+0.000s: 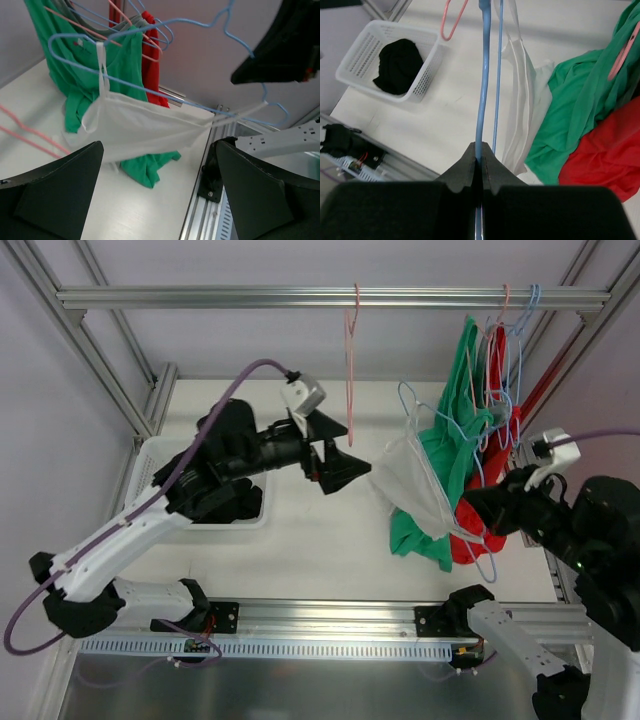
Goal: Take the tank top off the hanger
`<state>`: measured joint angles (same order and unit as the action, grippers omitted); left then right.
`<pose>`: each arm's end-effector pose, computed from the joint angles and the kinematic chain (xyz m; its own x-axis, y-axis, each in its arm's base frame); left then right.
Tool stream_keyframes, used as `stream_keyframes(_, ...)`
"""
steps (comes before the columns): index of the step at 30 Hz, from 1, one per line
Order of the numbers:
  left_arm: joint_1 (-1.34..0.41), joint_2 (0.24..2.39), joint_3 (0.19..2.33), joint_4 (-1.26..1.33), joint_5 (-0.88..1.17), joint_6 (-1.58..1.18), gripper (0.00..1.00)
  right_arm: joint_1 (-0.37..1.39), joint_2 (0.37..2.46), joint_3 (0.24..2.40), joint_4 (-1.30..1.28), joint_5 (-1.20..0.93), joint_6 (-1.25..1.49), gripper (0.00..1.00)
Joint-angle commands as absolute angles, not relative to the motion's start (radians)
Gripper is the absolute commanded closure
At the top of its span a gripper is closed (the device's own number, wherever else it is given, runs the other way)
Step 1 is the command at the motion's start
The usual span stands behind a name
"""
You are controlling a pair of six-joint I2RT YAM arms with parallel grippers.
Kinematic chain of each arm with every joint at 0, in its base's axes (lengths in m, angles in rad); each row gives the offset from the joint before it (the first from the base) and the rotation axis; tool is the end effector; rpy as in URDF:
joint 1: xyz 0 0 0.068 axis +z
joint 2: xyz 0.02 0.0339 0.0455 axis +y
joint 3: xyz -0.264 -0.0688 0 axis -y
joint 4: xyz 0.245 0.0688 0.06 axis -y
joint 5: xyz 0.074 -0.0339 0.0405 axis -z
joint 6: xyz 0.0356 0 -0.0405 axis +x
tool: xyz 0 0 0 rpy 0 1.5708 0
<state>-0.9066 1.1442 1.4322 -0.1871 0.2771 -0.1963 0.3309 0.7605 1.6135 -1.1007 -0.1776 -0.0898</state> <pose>0.1380 -0.1921 0.4919 -0.1195 -0.1516 -0.9812 0.9195 0.3559 -0.1670 0.0456 0.0223 0.4927 -0.1877 -0.1578 -0.9695 -0.5006 0.8646 -0.0438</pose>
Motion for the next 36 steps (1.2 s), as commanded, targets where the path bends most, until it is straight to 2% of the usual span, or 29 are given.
stream_keyframes(1,-0.966,1.276,1.563,-0.132,0.176,-0.1,0.01,0.328,0.743,1.687,-1.245,-0.284,-0.09,1.0)
stream_keyframes(5,-1.0,1.415,1.655,-0.085,0.158,-0.086,0.02,0.327,0.718,1.732,-1.276,-0.35,-0.095,1.0)
stream_keyframes(10,-1.017,1.5,1.704,-0.066,0.15,-0.092,0.2,0.328,0.712,1.775,-1.282,-0.377,-0.101,1.0)
stream_keyframes(12,-1.019,1.52,1.707,-0.06,0.134,-0.089,0.32,0.328,0.712,1.781,-1.282,-0.387,-0.104,1.0)
stream_keyframes(13,-1.019,1.522,1.707,-0.06,0.115,-0.089,0.42,0.328,0.71,1.782,-1.282,-0.385,-0.106,1.0)
stream_keyframes(16,-1.019,1.525,1.697,-0.055,0.097,-0.084,0.54,0.328,0.706,1.787,-1.282,-0.373,-0.109,1.0)
stream_keyframes(22,-1.019,1.497,1.671,-0.052,0.091,-0.077,0.54,0.328,0.715,1.792,-1.281,-0.356,-0.118,1.0)
stream_keyframes(26,-1.019,1.493,1.66,-0.048,0.083,-0.069,0.69,0.328,0.716,1.796,-1.27,-0.367,-0.114,1.0)
stream_keyframes(28,-1.019,1.496,1.661,-0.048,0.077,-0.066,0.8,0.328,0.715,1.804,-1.269,-0.367,-0.112,1.0)
stream_keyframes(32,-1.019,1.493,1.652,-0.048,0.08,-0.071,0.83,0.328,0.713,1.807,-1.27,-0.356,-0.115,1.0)
stream_keyframes(33,-1.019,1.491,1.651,-0.049,0.077,-0.072,0.91,0.328,0.713,1.807,-1.269,-0.357,-0.114,1.0)
stream_keyframes(36,-1.019,1.48,1.644,-0.048,0.078,-0.074,0.98,0.327,0.715,1.799,-1.269,-0.347,-0.121,1.0)
